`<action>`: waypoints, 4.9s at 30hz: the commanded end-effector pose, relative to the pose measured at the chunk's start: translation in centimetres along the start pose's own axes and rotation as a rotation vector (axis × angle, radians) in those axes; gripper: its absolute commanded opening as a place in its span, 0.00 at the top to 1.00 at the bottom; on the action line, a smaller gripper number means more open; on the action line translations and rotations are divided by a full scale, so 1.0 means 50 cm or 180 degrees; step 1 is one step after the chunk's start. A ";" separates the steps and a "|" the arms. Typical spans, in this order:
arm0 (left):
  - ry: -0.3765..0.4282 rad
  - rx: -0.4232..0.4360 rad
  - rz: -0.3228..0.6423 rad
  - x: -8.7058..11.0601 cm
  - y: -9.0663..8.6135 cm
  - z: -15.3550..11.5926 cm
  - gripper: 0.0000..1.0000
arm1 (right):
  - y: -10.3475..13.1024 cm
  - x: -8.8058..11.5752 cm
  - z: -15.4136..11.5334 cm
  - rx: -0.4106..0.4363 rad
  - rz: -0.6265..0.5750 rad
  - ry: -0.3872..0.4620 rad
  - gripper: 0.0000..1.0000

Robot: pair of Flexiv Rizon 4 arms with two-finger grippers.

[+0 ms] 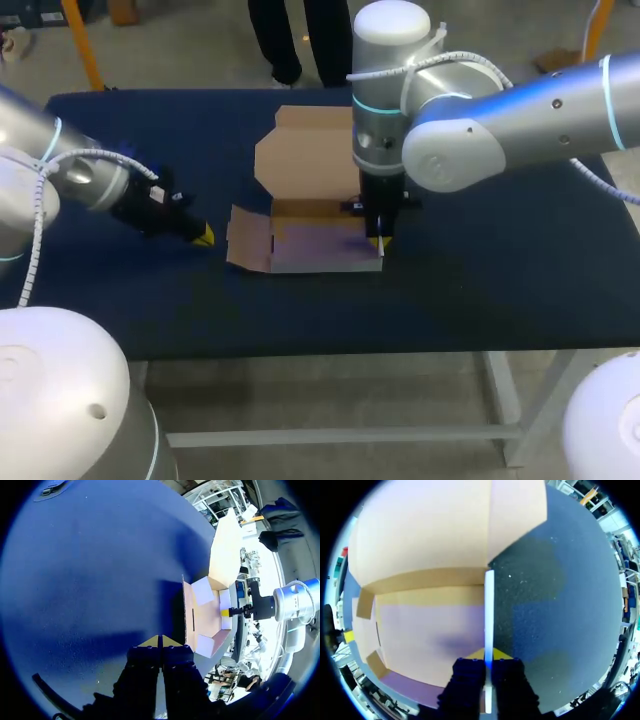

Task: Assemble the packaging by folding the flat box into shape, placing the metal phone stand inside, and closing the box properly

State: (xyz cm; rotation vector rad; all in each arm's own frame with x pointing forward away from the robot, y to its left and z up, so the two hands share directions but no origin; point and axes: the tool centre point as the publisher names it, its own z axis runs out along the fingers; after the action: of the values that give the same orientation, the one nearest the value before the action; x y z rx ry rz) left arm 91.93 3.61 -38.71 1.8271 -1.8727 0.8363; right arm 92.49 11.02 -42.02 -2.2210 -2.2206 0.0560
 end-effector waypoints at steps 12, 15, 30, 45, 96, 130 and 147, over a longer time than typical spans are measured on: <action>0.0464 0.0013 0.0194 0.002 0.000 0.044 1.00 | 0.003 0.003 0.003 0.0017 -0.0005 -0.0009 1.00; 0.0518 -0.0001 0.0233 0.011 -0.001 0.053 1.00 | 0.003 0.003 0.003 0.0017 -0.0005 -0.0009 1.00; 0.0766 -0.0056 0.0349 0.073 -0.003 0.068 1.00 | 0.003 0.003 0.003 0.0017 -0.0005 -0.0009 1.00; 0.0953 -0.0024 0.0441 0.144 -0.004 0.073 1.00 | 0.003 0.003 0.003 0.0017 -0.0005 -0.0009 1.00; 0.0635 -0.0059 0.0459 0.204 -0.008 0.121 0.62 | 0.003 0.003 0.003 0.0017 -0.0005 -0.0009 1.00; -0.0705 -0.0006 0.0396 0.192 -0.009 0.144 0.47 | 0.003 0.003 0.003 0.0017 -0.0005 -0.0009 1.00; -0.1427 -0.0091 0.0305 0.183 -0.009 0.161 0.51 | 0.003 0.003 0.003 0.0017 -0.0005 -0.0009 1.00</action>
State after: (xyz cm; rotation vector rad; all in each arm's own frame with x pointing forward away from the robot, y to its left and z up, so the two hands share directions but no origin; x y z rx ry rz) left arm 92.49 -8.21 -38.37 1.9124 -2.1329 0.6173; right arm 92.50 11.01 -42.01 -2.2209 -2.2208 0.0560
